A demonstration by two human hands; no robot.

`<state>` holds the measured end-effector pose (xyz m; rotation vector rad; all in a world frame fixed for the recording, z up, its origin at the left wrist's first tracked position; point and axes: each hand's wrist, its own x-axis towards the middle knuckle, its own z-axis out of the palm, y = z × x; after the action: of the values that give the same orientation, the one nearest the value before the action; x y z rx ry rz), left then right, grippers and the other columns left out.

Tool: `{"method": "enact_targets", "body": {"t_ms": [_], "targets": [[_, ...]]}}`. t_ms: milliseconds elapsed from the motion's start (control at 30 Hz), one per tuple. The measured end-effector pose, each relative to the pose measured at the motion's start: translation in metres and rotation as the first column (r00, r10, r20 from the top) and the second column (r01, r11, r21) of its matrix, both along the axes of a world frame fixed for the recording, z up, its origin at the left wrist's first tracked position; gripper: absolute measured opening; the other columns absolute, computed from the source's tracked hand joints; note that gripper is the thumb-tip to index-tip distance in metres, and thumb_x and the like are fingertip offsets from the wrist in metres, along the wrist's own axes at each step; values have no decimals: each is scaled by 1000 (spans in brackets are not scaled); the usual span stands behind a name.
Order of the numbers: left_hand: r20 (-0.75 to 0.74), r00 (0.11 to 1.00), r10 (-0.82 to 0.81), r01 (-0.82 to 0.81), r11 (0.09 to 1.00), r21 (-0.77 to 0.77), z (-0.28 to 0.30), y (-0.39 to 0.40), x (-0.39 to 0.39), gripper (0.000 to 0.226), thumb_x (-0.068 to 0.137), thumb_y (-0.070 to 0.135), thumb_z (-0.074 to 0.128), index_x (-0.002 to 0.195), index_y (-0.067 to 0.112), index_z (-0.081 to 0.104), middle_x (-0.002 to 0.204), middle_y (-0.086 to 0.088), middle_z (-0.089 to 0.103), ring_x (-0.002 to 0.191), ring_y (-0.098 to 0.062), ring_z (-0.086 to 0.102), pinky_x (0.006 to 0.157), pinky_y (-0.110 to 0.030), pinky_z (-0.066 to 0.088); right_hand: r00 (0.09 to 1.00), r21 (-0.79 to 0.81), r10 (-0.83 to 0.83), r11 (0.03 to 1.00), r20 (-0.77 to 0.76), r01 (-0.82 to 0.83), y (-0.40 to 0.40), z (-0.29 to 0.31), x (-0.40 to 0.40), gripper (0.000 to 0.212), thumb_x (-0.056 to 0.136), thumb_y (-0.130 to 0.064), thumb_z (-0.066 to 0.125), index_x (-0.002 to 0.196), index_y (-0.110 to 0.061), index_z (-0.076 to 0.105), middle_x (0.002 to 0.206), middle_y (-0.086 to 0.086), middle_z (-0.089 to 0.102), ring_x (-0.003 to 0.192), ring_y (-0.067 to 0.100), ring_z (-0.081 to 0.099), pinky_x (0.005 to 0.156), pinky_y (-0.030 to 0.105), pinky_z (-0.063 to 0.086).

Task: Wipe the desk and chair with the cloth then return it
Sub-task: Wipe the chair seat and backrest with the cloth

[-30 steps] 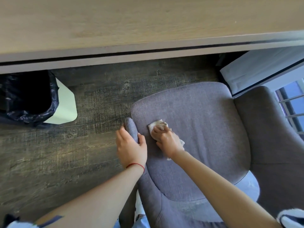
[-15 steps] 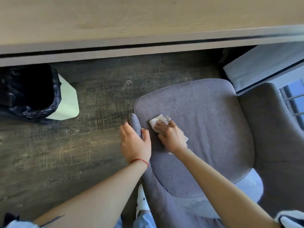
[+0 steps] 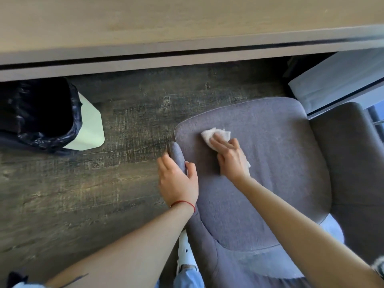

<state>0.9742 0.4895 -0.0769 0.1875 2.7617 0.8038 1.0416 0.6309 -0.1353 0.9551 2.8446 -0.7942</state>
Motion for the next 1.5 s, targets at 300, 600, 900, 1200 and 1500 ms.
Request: {"method": "enact_targets", "body": {"t_ms": [300,600,900,1200,1500], "targets": [[-8,1000,15,-15,1000,20,-2,-3,-1,49,80,26,58,121,2,47,117,-19,54,105,-39,56,77,-47,46,981,-49,-48,997,186,58,-43,7,16,51,85,0,46,130,-21,56,146,1,48,132,36,38,84,43,52],[-24,1000,6,-5,1000,17,-6,-2,-1,49,79,27,58,120,4,47,117,-17,54,103,-39,57,72,-47,48,942,-111,-210,963,263,246,-55,7,-22,37,84,-2,46,115,-16,59,129,19,48,114,40,48,74,41,47],[-52,999,-2,3,1000,31,-9,0,-3,48,78,25,58,118,0,48,117,-21,55,98,-42,60,72,-48,48,924,-213,-327,906,200,367,-65,15,-24,36,82,6,47,113,-4,61,129,19,53,127,40,39,89,43,48],[116,972,-204,224,955,-195,33,-10,-6,50,83,24,60,120,-4,41,128,-25,42,116,-43,46,91,-50,41,624,-626,-779,517,-62,584,-62,112,20,20,90,-27,54,102,-23,69,87,-4,69,89,18,64,69,21,42],[223,546,-807,765,589,260,131,-27,60,25,85,12,58,109,7,62,113,-13,64,100,-23,60,91,-22,42,-99,-992,-989,-101,108,-73,-77,263,117,16,85,-15,45,96,-6,52,93,10,55,80,22,56,74,33,44]]}}
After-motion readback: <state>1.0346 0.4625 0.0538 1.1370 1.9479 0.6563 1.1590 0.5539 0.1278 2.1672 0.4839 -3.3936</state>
